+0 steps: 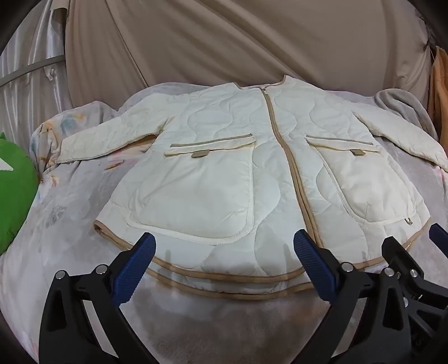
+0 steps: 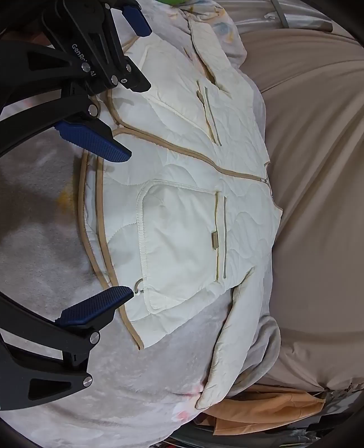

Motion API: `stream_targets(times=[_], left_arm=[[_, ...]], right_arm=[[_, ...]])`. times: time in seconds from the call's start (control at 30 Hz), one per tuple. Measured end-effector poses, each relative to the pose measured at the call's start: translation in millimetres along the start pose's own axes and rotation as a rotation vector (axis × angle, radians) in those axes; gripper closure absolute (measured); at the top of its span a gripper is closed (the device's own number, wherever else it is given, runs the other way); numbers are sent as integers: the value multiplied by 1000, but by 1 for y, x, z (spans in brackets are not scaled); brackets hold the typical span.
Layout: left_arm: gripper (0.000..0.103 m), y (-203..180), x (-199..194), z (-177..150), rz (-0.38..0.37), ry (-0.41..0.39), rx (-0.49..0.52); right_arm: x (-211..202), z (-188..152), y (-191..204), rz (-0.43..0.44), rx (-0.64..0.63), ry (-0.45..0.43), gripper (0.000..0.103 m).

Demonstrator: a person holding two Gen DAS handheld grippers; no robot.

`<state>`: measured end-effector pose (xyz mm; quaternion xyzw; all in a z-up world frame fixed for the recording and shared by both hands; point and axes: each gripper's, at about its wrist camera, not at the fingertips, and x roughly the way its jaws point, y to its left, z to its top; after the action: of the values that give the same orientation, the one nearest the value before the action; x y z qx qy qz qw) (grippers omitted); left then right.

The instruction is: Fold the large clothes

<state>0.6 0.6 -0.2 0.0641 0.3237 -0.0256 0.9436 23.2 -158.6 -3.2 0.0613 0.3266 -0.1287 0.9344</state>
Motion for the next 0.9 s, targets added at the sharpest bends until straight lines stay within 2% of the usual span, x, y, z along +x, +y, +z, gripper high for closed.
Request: stream_targets(times=[0.9], left_arm=[[10,-7,1,0,0,-3,4]], right_arm=[[-1,0,0,-2,-1,-3,15]])
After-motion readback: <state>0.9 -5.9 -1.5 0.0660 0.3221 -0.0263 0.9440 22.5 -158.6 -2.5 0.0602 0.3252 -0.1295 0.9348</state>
